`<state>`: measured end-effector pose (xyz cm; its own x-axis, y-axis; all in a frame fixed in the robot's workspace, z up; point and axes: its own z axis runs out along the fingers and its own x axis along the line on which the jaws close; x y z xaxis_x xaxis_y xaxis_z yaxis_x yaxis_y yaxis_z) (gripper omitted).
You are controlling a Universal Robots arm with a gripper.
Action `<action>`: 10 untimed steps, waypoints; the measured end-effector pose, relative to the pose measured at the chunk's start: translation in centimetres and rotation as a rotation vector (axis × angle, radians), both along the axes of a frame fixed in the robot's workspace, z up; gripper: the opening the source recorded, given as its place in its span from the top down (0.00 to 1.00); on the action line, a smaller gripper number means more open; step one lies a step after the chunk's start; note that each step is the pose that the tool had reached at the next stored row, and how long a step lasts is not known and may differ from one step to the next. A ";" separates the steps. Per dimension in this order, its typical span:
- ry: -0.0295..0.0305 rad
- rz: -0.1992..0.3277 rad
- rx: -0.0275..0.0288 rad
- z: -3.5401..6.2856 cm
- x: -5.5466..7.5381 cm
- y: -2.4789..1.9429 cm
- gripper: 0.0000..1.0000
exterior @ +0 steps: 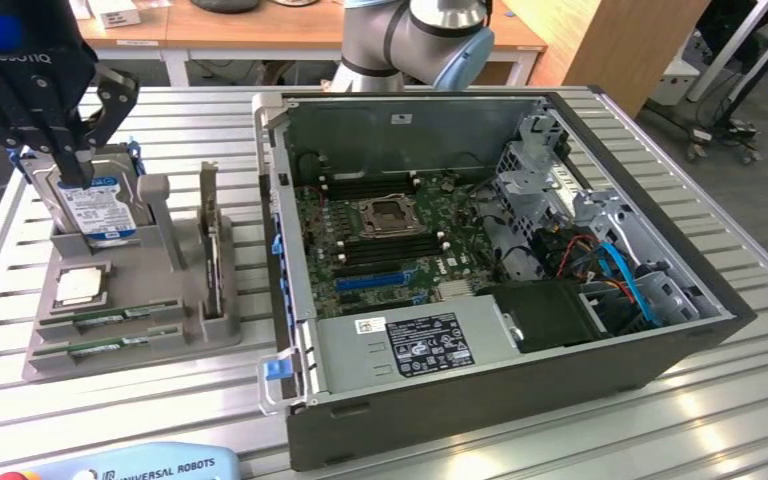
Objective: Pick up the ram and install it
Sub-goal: 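Pick up the ram and move it above insertion slot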
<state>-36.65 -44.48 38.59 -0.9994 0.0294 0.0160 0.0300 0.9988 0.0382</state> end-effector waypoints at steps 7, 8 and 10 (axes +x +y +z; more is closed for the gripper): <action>0.0000 0.077 0.0001 -0.01 0.0 0.00 0.90; 0.0000 0.089 0.0000 -0.01 0.0 0.00 0.90; 0.0000 0.110 0.0000 0.00 0.0 0.00 0.90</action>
<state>-36.68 -44.49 38.58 -0.9966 -0.0804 0.0161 -0.0797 0.9961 0.0382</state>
